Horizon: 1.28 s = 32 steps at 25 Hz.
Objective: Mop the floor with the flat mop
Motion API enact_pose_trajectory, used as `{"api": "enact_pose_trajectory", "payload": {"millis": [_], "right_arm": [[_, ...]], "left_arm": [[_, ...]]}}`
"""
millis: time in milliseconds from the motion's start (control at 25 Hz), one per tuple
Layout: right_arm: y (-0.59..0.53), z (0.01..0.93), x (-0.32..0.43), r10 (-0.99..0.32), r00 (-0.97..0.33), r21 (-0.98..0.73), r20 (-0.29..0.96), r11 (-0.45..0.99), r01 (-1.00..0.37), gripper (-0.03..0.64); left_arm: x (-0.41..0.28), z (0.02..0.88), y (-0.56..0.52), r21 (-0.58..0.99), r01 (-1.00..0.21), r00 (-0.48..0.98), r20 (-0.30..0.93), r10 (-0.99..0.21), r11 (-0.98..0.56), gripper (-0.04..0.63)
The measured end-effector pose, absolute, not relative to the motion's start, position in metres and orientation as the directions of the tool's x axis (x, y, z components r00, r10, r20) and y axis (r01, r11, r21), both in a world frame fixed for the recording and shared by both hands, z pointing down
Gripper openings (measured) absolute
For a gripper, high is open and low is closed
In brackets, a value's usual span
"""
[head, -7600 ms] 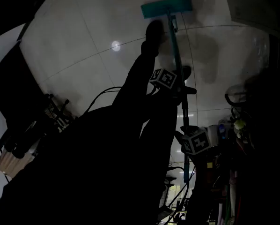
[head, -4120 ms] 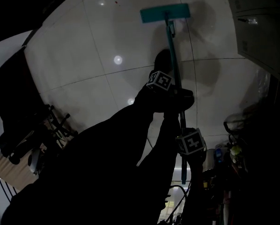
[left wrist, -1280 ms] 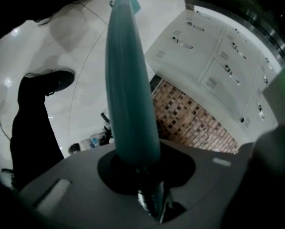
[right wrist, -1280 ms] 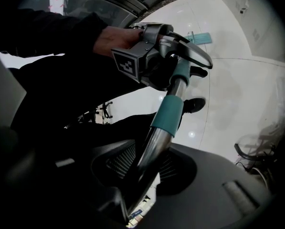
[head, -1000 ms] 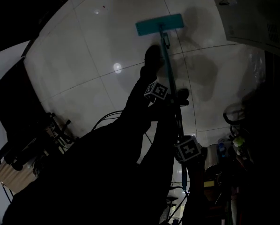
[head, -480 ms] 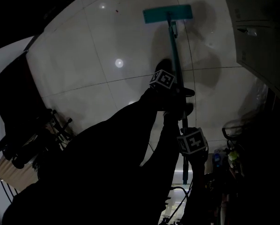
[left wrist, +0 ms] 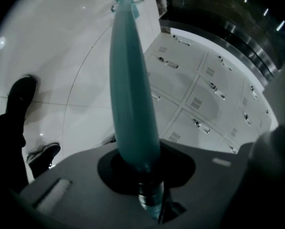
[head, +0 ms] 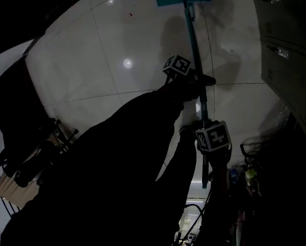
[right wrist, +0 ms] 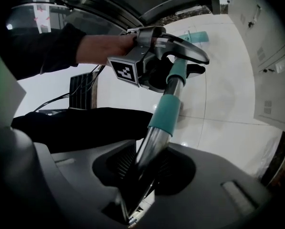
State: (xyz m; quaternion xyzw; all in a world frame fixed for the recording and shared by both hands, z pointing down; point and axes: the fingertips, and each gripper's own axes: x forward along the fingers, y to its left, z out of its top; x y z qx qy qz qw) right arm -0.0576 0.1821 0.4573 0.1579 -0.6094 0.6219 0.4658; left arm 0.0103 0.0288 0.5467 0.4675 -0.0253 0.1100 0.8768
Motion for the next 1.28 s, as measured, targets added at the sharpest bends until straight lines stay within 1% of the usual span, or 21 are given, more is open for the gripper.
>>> {"api": "enact_pose_trajectory", "payload": {"millis": [320,520,600,880,1280], "right_arm": [[0.119,0.469,-0.065,0.369,-0.519,-0.609,0.771,0.187,-0.771,0.109],[0.108,0.47,-0.068,0.355,-0.539,-0.624,0.764,0.191,-0.758,0.112],[0.118,0.465,-0.066,0.354,-0.535,-0.621,0.767,0.198,-0.758,0.112],[0.205,0.441,-0.047,0.344,-0.536,-0.62,0.771,0.213,-0.755,0.112],[0.378,0.412,-0.007,0.384,-0.513,-0.618,0.767,0.232,-0.751,0.114]], "left_arm": [[0.002,0.555,-0.039,0.836,-0.198,0.98,0.164,0.111,0.511,0.084],[-0.001,0.554,-0.054,0.85,-0.175,0.984,0.174,0.049,0.496,0.084],[0.0,0.549,-0.047,0.855,-0.173,0.984,0.173,0.045,0.488,0.084],[0.019,0.521,0.038,0.864,-0.19,0.982,0.165,0.093,0.466,0.084],[0.054,0.497,0.218,0.838,-0.221,0.974,0.168,0.151,0.498,0.086]]}}
